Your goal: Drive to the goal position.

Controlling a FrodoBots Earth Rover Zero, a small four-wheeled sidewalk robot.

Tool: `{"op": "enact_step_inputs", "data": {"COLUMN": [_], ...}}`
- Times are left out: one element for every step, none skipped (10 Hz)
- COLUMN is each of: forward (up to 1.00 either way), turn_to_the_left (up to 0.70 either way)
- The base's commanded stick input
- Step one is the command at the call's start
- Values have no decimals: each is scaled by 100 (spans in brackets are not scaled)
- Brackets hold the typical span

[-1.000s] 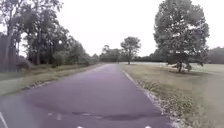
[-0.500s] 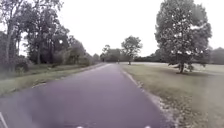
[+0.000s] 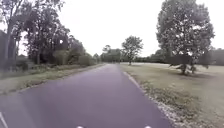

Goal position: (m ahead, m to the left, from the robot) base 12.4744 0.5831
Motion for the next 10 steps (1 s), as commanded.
{"op": "enact_step_inputs", "data": {"forward": [70, 70, 70, 70, 70, 70, 70, 70, 70, 70], "turn_to_the_left": [0, 0, 0, 0, 0, 0, 0, 0, 0, 0]}}
